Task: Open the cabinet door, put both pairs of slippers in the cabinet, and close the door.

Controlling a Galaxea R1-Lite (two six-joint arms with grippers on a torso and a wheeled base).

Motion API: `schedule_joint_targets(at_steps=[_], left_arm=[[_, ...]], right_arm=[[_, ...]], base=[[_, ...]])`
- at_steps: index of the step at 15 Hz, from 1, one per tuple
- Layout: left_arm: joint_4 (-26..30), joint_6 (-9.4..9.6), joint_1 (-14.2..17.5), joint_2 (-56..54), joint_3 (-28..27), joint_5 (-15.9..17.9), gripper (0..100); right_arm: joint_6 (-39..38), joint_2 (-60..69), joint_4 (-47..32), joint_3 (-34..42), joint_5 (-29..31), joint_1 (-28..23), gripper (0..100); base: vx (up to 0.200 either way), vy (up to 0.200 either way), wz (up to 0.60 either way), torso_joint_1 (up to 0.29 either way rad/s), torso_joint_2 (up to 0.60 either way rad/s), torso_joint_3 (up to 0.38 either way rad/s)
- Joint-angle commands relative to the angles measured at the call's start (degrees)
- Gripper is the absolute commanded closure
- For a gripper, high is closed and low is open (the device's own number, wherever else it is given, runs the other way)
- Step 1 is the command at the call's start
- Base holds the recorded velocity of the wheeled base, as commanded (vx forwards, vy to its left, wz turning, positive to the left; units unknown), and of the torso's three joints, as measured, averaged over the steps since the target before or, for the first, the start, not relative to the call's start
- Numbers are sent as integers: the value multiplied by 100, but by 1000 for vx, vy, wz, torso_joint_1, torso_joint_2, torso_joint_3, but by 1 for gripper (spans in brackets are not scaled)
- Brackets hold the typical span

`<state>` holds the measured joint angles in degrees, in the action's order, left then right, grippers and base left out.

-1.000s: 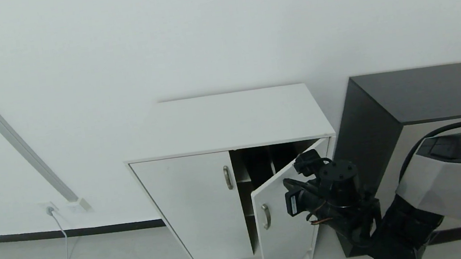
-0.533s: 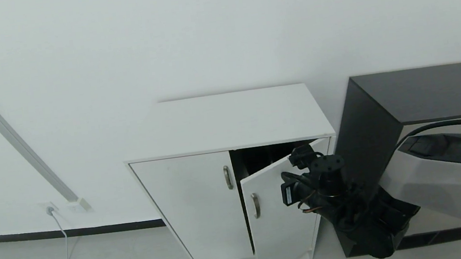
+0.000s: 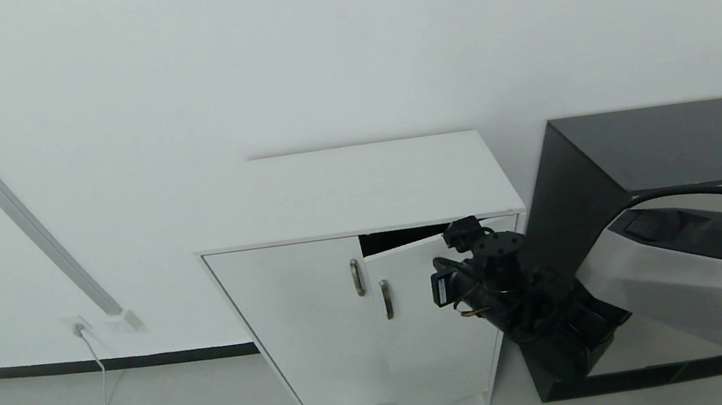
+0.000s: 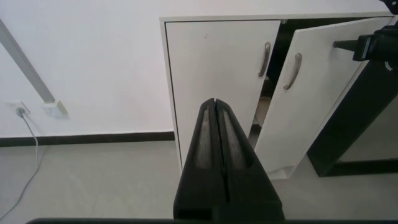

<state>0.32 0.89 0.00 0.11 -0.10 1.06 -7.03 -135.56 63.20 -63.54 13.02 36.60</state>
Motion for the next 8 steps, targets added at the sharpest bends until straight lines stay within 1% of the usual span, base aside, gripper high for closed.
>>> schedule_joint_targets(at_steps=[1,5,8], left_arm=[[3,-1,0,-2,1,-1,100],[3,-1,0,-2,1,-1,100],[-5,-1,0,-2,1,-1,100]], right_arm=[[0,-67,-123,-203,-1,-12,100],[0,-199,-264,-440,8,-47,100],[88,-217,-290,-484,8,-82,100]], base=[[0,0,0,0,0,0],[0,0,0,0,0,0],[0,0,0,0,0,0]])
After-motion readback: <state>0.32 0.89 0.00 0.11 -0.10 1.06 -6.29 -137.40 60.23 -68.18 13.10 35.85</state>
